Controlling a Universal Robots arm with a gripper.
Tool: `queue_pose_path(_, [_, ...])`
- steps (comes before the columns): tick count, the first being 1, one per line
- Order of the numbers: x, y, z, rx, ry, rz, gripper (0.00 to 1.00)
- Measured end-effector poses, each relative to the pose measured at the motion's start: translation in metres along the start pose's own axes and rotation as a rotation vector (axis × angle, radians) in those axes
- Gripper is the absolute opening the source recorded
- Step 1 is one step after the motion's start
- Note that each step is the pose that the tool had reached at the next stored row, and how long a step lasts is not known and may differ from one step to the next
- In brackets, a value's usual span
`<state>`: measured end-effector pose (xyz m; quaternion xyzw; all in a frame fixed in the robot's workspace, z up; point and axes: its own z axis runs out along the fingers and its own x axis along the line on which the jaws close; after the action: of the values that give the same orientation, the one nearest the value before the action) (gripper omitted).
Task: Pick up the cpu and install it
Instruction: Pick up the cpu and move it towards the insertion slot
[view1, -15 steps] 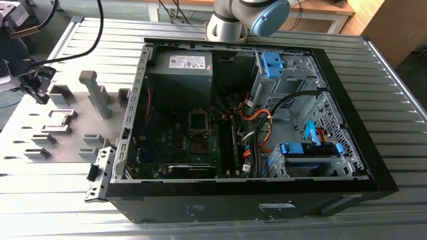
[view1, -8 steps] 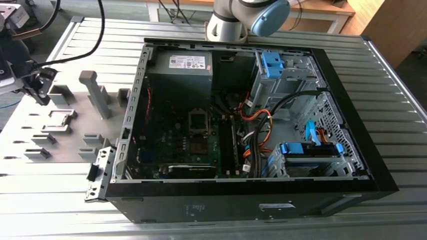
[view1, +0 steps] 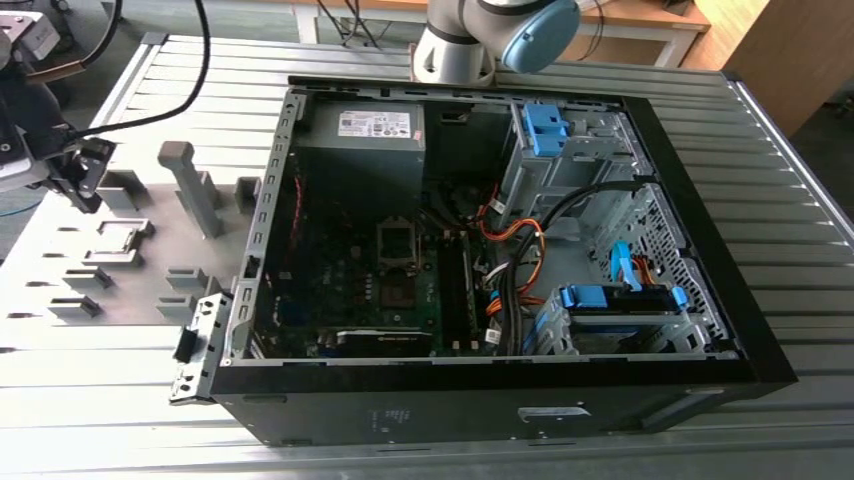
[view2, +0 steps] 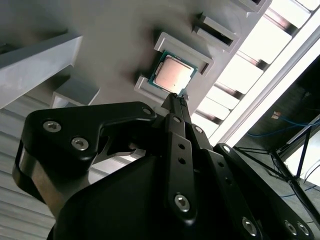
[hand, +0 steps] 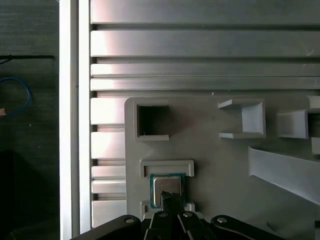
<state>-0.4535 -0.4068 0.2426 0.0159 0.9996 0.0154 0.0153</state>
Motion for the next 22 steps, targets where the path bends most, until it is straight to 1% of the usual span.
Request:
queue_pose_path(15, [0.001, -0.0011, 0.023, 0.001, 0.0001, 0.0, 0.11])
queue_pose_path(18, [0.0011, -0.0014, 0.0251, 0.0023, 0.0003, 0.0, 0.11])
queue_pose_path(22, [0.0011, -0.0032, 0.028, 0.0025, 0.0, 0.0, 0.11])
